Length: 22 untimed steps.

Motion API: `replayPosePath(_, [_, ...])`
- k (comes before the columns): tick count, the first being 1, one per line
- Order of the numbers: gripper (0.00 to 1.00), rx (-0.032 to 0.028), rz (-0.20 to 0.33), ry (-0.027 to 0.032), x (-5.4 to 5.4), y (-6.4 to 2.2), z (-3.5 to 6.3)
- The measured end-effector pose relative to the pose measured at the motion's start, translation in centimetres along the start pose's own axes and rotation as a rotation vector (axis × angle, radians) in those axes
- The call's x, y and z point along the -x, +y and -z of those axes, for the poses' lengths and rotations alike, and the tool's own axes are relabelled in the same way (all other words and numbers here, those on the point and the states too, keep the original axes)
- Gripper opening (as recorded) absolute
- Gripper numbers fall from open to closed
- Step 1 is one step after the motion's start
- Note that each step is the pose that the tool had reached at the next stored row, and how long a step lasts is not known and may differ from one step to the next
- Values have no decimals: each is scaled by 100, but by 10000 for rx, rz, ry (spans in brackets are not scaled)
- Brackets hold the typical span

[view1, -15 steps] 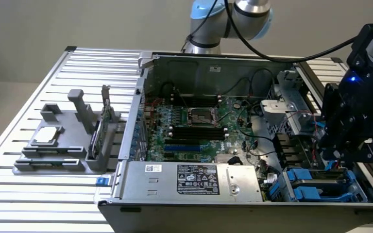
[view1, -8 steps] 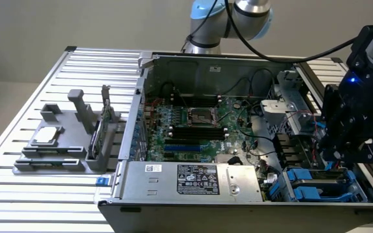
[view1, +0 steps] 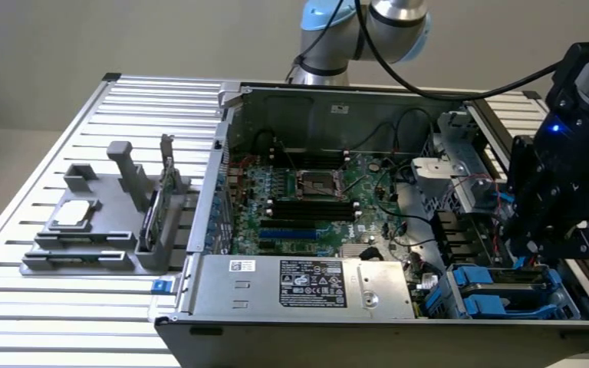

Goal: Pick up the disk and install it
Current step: 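Insert the second disk wire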

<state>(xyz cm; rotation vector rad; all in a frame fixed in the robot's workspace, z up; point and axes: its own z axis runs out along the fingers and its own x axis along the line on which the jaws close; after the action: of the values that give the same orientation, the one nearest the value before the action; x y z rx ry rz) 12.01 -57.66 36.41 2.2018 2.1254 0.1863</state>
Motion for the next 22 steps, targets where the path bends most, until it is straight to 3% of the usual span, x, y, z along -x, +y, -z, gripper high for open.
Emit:
replayPosePath(2, [29,1,4,-25,-2,0,-4])
replayPosePath(5, [17,2,9,-64,-5,0,-8])
replayPosePath(9, [17,3,15,-102,-8,0,-11])
replayPosePath(22, [17,4,16,-109,6,-11,-89])
